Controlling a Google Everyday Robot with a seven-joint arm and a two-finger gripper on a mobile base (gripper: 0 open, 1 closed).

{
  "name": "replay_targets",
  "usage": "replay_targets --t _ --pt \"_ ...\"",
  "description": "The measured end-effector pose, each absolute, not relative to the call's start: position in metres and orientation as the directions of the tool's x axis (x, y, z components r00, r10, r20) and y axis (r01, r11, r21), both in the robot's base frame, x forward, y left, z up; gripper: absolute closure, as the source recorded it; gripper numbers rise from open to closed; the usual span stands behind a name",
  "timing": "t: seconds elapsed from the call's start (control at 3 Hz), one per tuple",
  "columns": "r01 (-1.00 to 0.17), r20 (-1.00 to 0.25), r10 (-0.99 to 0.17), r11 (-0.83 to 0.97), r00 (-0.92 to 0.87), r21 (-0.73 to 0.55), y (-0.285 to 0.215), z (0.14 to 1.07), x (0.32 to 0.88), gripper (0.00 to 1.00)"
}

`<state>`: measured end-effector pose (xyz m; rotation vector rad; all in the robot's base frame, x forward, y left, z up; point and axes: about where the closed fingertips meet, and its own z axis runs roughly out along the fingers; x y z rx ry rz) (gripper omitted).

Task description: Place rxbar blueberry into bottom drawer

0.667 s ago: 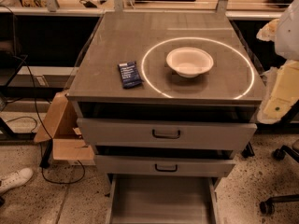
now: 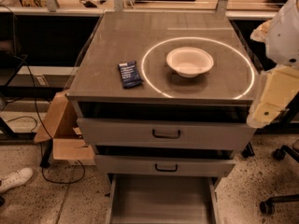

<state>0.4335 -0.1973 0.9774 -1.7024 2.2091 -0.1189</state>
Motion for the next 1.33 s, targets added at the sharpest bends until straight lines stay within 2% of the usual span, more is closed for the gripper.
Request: replay_targets --t 0.33,0.67,1.33 --pt "-0.906 -0.224 -0.950 0.281 -0.216 -0.316 -0.169 0.977 0.437 0.00" --pt "-0.879 -0.240 -0.952 0.273 -0.189 -0.391 -0.115 0.987 0.456 0.00" --pt "-0.875 -0.256 -0.950 0.274 -0.181 -0.398 -0.104 0.986 0.456 0.00"
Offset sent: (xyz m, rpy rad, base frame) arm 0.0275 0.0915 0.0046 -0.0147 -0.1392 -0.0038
